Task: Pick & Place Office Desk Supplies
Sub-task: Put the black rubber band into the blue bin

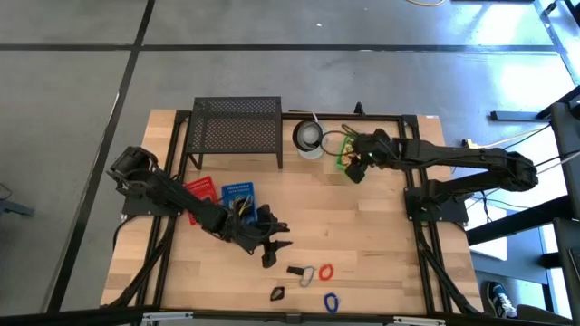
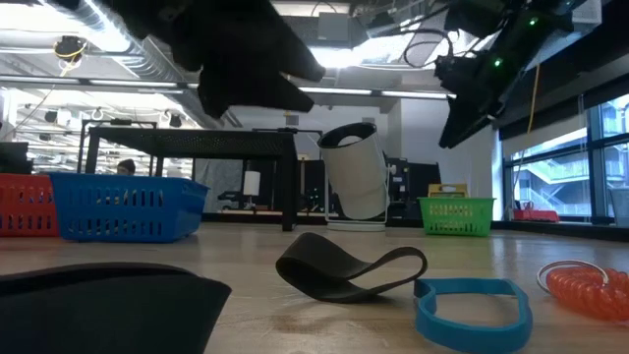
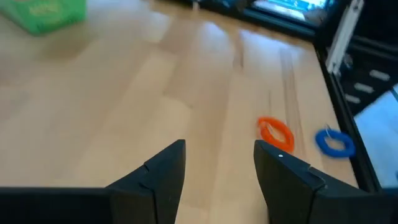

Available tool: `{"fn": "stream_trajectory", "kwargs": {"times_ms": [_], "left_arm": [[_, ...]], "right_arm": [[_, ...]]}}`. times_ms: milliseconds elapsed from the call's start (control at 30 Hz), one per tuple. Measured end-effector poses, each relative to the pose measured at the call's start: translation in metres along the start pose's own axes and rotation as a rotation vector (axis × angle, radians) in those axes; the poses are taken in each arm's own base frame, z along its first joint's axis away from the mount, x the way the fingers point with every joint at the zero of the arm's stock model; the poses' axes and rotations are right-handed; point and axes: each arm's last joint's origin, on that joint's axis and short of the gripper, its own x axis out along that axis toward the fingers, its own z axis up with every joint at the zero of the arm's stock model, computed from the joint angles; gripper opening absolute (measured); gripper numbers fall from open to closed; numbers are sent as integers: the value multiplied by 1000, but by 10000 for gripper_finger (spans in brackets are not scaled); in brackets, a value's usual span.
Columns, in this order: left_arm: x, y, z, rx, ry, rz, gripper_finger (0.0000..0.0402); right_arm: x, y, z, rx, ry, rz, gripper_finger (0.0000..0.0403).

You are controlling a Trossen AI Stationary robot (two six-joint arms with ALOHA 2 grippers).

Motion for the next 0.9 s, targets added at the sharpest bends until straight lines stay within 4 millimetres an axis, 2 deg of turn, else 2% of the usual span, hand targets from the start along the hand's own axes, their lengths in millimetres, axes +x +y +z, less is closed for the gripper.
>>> {"fn": "stream_trajectory", "kwargs": {"times_ms": [267, 500, 700, 800, 900], "left_arm": [[16, -15, -23, -51, 31, -128, 185], [36, -30, -44, -68, 33, -206, 185], [57, -56, -50, 126, 37, -275, 185], [61, -66, -50, 254, 73, -281, 185], [61, -67, -55, 331, 147, -247, 185]], "right_arm": [[-17, 39, -12, 0, -16, 136, 166], [-39, 74, -30, -1, -27, 267, 166], [-61, 97, -49, -11, -98, 297, 166], [-70, 105, -58, -6, -121, 313, 166], [-77, 111, -66, -7, -145, 326, 166]]}}
